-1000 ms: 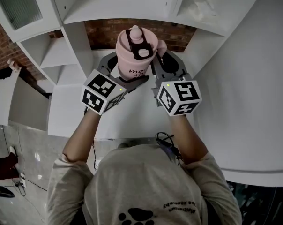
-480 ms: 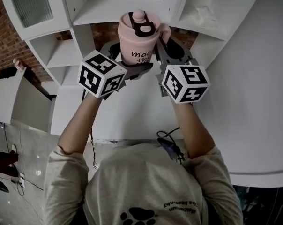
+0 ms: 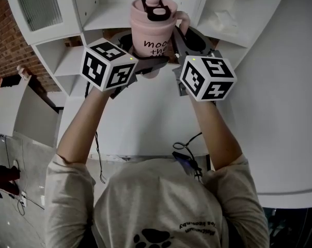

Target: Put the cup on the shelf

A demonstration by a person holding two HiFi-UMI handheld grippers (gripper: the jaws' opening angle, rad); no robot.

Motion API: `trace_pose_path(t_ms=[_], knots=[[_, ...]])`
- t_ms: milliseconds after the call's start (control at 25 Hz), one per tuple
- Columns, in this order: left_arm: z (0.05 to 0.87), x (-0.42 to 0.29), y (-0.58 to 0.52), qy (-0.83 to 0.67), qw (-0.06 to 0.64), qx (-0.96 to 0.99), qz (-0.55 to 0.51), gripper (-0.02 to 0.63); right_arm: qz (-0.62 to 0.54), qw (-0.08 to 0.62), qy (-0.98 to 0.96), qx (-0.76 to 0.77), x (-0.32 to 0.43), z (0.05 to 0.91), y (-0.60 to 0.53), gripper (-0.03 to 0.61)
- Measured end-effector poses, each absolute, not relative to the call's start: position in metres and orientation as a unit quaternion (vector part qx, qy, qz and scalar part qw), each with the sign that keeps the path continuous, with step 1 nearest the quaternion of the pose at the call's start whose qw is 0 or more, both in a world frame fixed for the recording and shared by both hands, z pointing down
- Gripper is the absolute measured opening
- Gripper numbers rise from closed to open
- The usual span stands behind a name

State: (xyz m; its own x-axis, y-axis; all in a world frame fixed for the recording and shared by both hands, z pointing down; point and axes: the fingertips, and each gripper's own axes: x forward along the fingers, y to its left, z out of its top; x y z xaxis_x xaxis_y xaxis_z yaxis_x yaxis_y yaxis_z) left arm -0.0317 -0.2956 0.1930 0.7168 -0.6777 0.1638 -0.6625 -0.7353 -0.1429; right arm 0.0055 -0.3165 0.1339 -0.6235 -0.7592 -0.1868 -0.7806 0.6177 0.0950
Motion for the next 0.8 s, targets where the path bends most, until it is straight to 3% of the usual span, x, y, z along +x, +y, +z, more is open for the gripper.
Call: trace_pose_path(t_ms=[800], knots=[[0.128, -0.034, -0.334, 0.337, 0.063, -0.932, -0.119, 0.463, 0.133, 0.096, 0.883, -0.439, 0.004, 0.064, -0.346, 0.084]])
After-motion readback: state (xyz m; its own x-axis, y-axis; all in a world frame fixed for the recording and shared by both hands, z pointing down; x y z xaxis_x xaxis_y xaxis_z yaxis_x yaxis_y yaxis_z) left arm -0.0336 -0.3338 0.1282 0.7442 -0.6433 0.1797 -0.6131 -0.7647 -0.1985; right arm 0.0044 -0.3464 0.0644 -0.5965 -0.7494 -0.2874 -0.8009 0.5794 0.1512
